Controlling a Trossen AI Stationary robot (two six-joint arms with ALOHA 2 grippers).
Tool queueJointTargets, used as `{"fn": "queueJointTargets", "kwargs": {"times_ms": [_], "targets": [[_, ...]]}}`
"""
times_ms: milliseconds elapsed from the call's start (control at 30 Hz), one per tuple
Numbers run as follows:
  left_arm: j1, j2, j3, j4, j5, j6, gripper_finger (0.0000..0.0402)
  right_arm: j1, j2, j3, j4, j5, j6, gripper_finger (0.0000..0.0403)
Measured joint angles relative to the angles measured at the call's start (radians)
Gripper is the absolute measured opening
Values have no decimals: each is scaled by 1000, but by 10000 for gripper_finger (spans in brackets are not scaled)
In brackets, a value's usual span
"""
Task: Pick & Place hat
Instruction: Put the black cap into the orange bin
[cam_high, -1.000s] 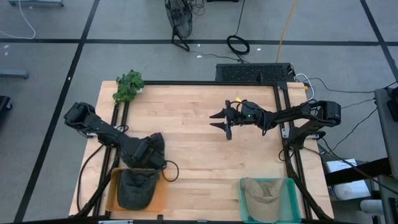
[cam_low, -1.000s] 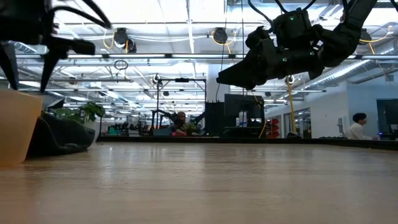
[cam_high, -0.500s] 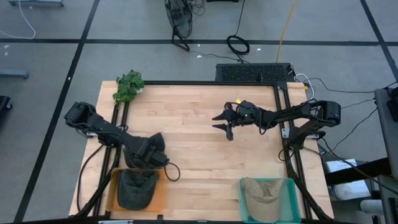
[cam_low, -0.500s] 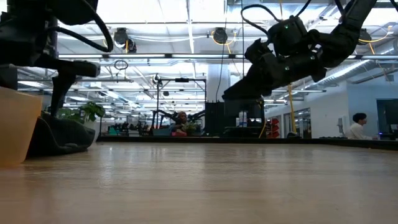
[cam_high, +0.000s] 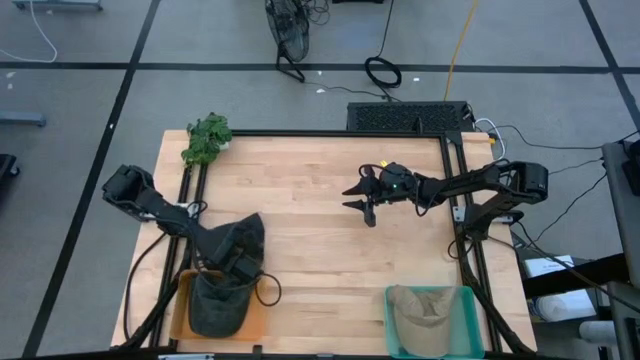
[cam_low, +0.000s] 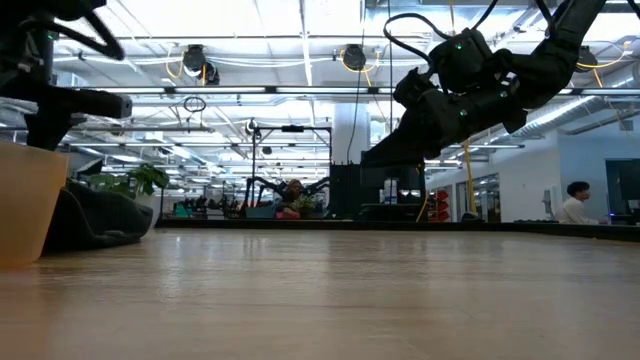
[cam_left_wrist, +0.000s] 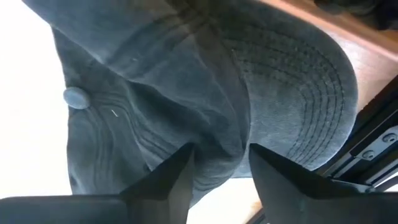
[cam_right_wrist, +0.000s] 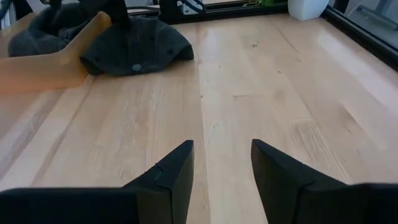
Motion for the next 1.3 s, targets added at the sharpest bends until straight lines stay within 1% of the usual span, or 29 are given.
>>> {"fn": "queueJointTargets", "kwargs": {"times_ms": [167, 367, 533, 667, 833, 867, 933, 1000, 1067, 1167, 1300], "targets": [[-4, 0, -46, 18, -2, -34, 139, 1, 0, 0, 0, 0, 30, 139], [-4, 0, -86, 58, -4, -68, 137, 7, 0, 0, 0, -2, 54, 139], [-4, 0, -67, 44, -92, -70, 122, 24, 0, 0, 0, -2, 53, 139], [13, 0, -40, 43, -112, -74, 88, 27, 0, 0, 0, -1, 52, 139], [47, 0, -9, 37, -118, -110, 19, 27, 0, 0, 0, -1, 69, 139], [53, 0, -1, 32, -125, -118, 11, 29, 0, 0, 0, -1, 69, 139], [68, 0, 19, 19, -171, -156, 11, 36, 0, 0, 0, 0, 69, 139], [86, 0, 53, -4, -230, -215, 15, 47, 0, 0, 0, 0, 69, 139], [104, 0, 96, -34, -268, -277, 12, 56, 0, 0, 0, 0, 69, 139], [124, 0, 180, -88, -275, -383, 6, 69, 0, 0, 0, 0, 69, 139], [121, 0, 323, -172, -272, -552, 12, 79, 0, 0, 0, 0, 69, 139]]}}
